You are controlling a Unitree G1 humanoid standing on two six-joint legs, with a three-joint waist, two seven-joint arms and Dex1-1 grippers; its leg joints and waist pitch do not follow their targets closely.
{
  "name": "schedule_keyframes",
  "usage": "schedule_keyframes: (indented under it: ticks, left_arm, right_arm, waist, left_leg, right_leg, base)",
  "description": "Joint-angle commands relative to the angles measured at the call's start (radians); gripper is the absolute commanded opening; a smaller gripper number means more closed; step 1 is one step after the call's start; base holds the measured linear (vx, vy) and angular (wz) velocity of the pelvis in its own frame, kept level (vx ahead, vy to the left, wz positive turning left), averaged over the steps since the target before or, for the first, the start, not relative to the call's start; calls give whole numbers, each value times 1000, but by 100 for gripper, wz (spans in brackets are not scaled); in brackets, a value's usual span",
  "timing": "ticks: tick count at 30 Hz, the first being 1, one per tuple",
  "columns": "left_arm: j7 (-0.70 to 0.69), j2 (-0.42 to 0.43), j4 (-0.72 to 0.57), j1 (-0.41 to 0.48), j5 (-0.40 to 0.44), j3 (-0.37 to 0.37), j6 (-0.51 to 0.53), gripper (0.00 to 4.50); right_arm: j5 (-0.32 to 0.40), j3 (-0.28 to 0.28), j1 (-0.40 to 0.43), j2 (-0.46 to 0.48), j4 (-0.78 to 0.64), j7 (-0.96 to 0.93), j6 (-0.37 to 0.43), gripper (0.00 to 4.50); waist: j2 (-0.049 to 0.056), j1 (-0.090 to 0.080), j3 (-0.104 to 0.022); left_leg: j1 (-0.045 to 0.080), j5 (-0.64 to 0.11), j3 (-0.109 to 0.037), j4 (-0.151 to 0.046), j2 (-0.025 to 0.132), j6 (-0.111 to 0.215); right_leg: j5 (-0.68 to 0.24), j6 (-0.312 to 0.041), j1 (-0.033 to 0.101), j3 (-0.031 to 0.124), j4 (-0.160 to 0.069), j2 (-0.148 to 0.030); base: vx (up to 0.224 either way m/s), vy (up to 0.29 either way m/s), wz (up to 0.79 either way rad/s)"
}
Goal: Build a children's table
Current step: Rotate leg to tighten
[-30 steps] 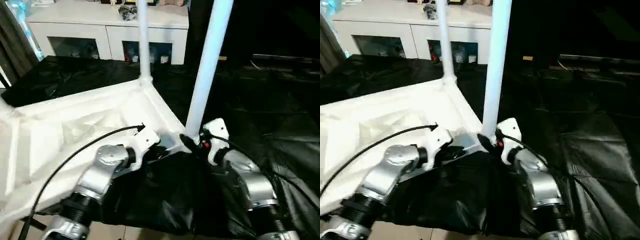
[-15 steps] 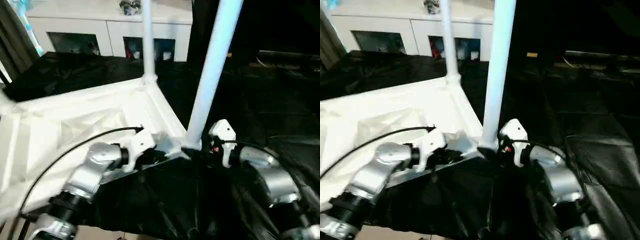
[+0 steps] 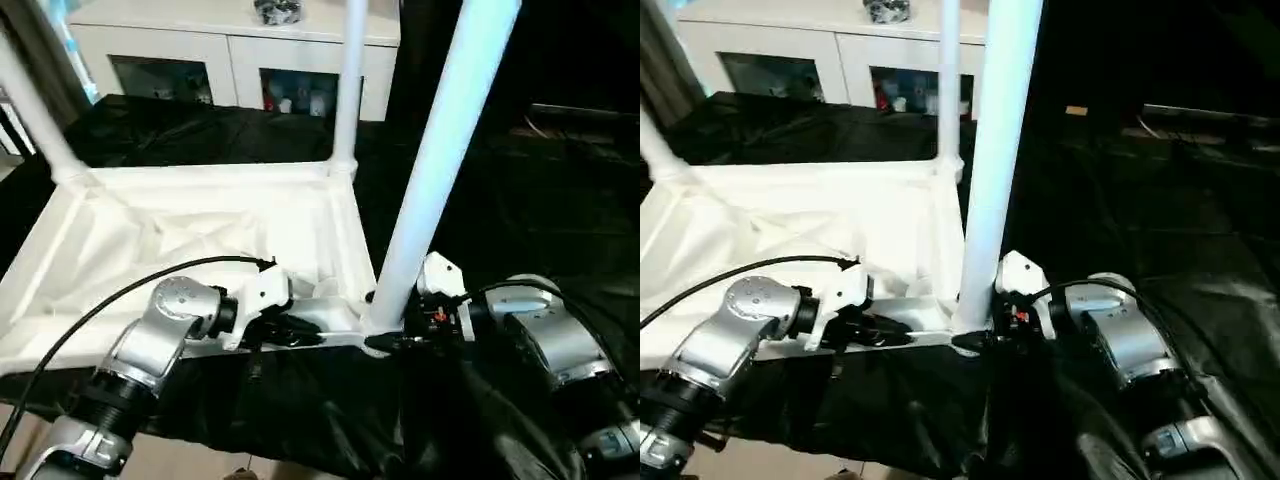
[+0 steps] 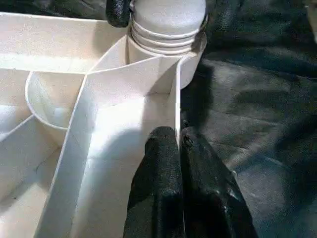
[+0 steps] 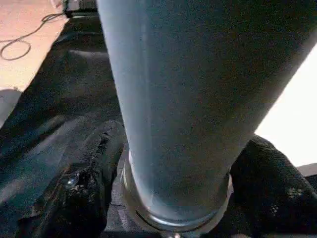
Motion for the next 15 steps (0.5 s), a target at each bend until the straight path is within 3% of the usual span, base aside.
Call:
schedule_keyframes:
  ticks: [1, 4, 12, 14, 15]
  left_arm:
    - [-8, -12, 23, -35, -3, -19, -8, 0]
    - [-11, -14, 33, -42, -8, -16, -9, 0]
    - [57, -47, 64, -49, 6, -2, -27, 0]
    - [153, -81, 85, -57, 55, -12, -25, 0]
    - [167, -87, 88, -58, 62, -15, -25, 0]
  right_arm:
    - [-14, 40, -7, 16, 2, 38, -9, 308]
    - [-6, 40, -7, 20, 1, 45, -3, 277]
    - [14, 10, 41, 56, -22, -47, 7, 264]
    - [-13, -15, 54, 98, -10, -172, 22, 263]
    - [-16, -19, 56, 105, -8, -191, 26, 263]
  waist:
    - [-10, 2, -56]
    - [-10, 3, -58]
    - [-10, 5, -57]
    - [-9, 2, -53]
    - [-10, 0, -49]
  left_leg:
    - [2, -47, -19, -69, 59, 104]
    - [1, -30, -20, -67, 60, 110]
    - [2, -49, -20, -68, 61, 105]
    - [2, -74, -22, -72, 61, 91]
    - [4, -106, -22, -76, 59, 70]
  right_leg:
    - [-10, -315, 50, 45, -59, -70]
    - [22, -320, 52, 45, -55, -72]
    - [-1, -316, 51, 46, -59, -71]
    - [-44, -306, 49, 46, -66, -72]
    - [-110, -291, 48, 46, -75, -72]
  base:
    - [0, 0, 0]
    - [0, 0, 0]
    - [0, 0, 0]
    - [0, 0, 0]
    - [0, 0, 0]
